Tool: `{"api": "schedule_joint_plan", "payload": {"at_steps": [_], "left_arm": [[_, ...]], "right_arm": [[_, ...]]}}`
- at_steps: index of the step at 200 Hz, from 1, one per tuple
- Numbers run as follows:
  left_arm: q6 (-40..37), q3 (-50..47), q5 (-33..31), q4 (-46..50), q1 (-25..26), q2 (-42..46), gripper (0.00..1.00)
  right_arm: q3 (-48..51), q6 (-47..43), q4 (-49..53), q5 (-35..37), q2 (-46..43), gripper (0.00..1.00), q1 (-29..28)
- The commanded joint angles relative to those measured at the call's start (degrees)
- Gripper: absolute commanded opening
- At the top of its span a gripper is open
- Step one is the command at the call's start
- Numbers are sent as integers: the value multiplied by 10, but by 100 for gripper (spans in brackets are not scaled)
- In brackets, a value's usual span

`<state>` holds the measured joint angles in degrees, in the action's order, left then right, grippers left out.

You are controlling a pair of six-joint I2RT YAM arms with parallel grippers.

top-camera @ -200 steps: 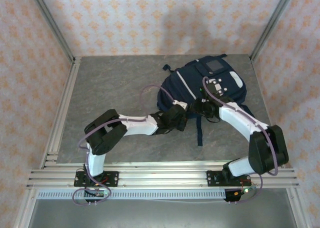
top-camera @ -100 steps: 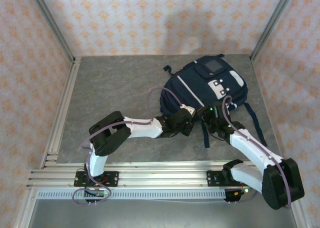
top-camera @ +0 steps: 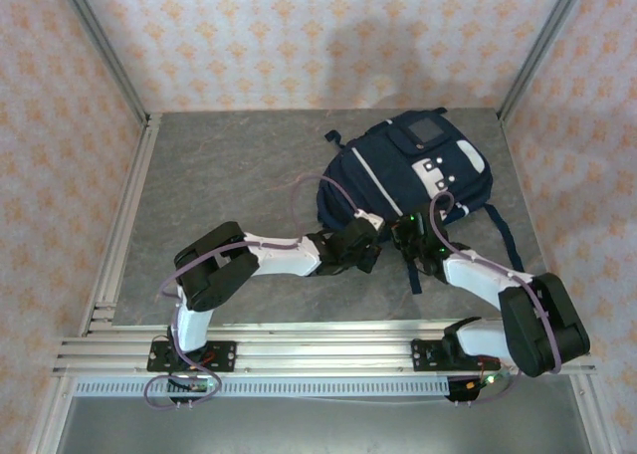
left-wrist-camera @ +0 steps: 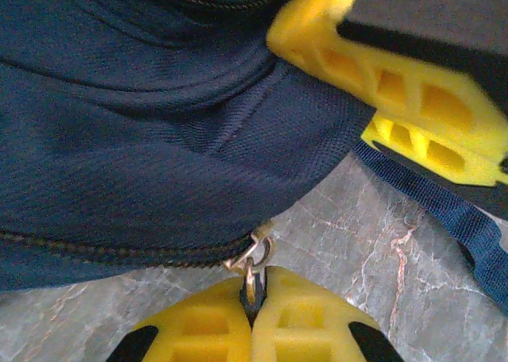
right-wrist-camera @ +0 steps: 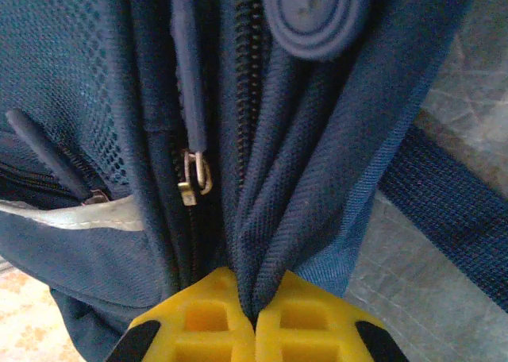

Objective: Pack the student bag

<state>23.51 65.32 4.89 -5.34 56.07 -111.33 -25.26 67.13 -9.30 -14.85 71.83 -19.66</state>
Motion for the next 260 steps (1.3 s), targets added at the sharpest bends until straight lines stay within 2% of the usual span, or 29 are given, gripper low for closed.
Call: {"api": "schedule_joint_plan", "payload": {"at_steps": [1,26,84,191,241,260], "left_arm": [[-21,-14,-11,28,-6,44,0],[-27,-27,-10,38,-26,60,0],[-38,-37,4,58,-67,78,0],[-7,-103,1,56,-111,127,0],[-8,-113,9,50,-113,130,0],[-3,-104,32,41,-110,115,0]], "right_arm": [[13,-28,11,27,-35,0,5],[10,-64,66,29,-73,0,4],[15,-97,123,19,-114,0,5],[-38,-206,282,77,-157,0,7],[-61,-259,336,73,-161,0,75],[-86,-288,360,92,-145,8,97]]}}
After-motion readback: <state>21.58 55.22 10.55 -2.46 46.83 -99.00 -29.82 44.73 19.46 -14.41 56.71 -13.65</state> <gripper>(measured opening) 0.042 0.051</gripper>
